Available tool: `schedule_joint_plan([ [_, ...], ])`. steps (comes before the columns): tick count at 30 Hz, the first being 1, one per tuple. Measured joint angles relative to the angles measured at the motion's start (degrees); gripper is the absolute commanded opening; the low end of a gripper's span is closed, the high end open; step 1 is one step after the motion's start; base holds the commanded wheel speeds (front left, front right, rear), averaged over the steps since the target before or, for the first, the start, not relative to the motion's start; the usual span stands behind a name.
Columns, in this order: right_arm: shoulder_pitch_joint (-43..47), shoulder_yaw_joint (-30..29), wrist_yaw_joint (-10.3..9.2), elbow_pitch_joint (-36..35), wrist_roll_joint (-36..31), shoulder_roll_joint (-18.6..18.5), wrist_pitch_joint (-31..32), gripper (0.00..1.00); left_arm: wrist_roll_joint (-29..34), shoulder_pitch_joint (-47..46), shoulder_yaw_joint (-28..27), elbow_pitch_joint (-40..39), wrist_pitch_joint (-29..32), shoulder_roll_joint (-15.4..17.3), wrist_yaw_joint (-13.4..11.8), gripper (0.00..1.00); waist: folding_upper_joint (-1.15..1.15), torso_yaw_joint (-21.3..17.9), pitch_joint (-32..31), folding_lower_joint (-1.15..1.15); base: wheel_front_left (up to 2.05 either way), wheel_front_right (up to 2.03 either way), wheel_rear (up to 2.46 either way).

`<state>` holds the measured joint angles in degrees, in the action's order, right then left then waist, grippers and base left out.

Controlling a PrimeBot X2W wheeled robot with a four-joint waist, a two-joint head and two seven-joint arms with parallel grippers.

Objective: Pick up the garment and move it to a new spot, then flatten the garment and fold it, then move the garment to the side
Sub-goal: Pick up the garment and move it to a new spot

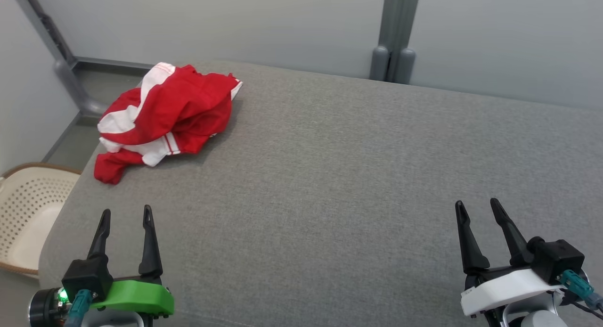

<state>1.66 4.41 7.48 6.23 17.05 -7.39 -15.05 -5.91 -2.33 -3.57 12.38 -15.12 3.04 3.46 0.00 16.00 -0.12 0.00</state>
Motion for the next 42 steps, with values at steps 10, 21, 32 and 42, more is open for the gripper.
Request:
schedule_joint_plan([
  [10,-0.2,0.7,0.00,0.5,0.0,0.0,0.0,1.00,0.2,0.0,-1.1,0.2,0.0,0.0,-0.9,1.00,0.00,7.7,0.7,0.00,0.00,0.00,0.00],
  [21,-0.6,1.7,0.00,0.6,0.0,0.1,0.0,1.00,0.2,0.6,-3.2,0.0,0.0,0.0,-1.0,1.00,0.00,13.0,1.2,0.00,0.00,0.00,0.00],
  [32,-1.4,2.4,0.00,0.7,0.1,-0.6,0.0,1.00,-0.5,0.3,-3.4,0.1,0.0,-0.1,-1.4,1.00,0.00,11.6,2.3,0.00,0.00,0.00,0.00],
  [42,-7.8,3.1,0.00,-0.2,0.1,-2.5,0.0,1.00,-1.4,-13.2,-5.4,1.3,0.0,2.5,0.7,1.00,0.00,6.6,6.6,0.00,0.00,0.00,0.00],
])
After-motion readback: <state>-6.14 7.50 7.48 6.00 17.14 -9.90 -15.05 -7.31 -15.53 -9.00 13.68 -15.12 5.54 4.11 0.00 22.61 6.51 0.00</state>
